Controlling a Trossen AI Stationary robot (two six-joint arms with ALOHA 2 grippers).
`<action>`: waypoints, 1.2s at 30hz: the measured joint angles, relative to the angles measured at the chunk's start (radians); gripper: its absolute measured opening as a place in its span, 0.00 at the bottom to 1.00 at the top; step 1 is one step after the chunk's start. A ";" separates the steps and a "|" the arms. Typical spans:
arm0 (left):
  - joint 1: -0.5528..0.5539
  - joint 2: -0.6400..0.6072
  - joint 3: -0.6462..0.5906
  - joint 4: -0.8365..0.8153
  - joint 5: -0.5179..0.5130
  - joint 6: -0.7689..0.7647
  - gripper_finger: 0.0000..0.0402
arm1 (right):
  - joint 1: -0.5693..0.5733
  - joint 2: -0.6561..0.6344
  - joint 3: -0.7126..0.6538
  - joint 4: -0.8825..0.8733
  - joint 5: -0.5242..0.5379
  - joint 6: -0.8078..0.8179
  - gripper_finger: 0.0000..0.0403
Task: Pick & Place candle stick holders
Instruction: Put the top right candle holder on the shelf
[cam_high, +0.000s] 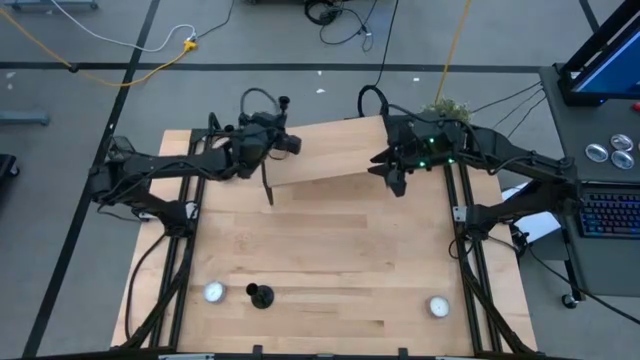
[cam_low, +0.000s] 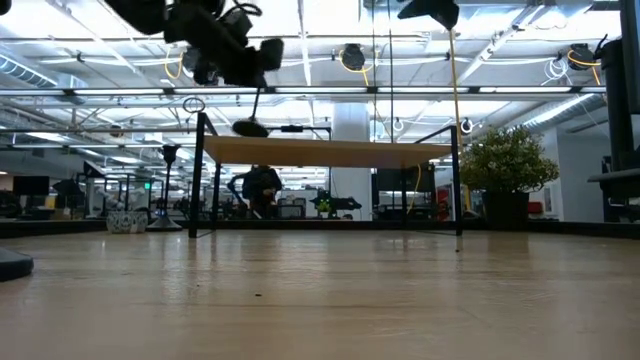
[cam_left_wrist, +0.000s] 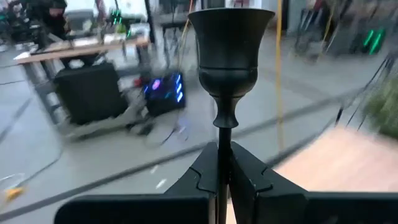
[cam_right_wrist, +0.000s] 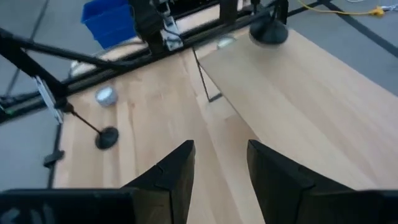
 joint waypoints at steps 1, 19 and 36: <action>0.003 -0.010 -0.023 0.055 0.016 0.007 0.03 | 0.000 -0.010 -0.022 0.015 0.016 -0.005 0.35; 0.064 -0.070 -0.144 0.211 0.184 0.087 0.04 | -0.002 -0.516 -0.658 0.592 0.120 -0.090 0.35; 0.103 -0.070 -0.144 0.119 0.227 0.068 0.03 | -0.002 -0.625 -0.831 0.800 0.120 -0.075 0.35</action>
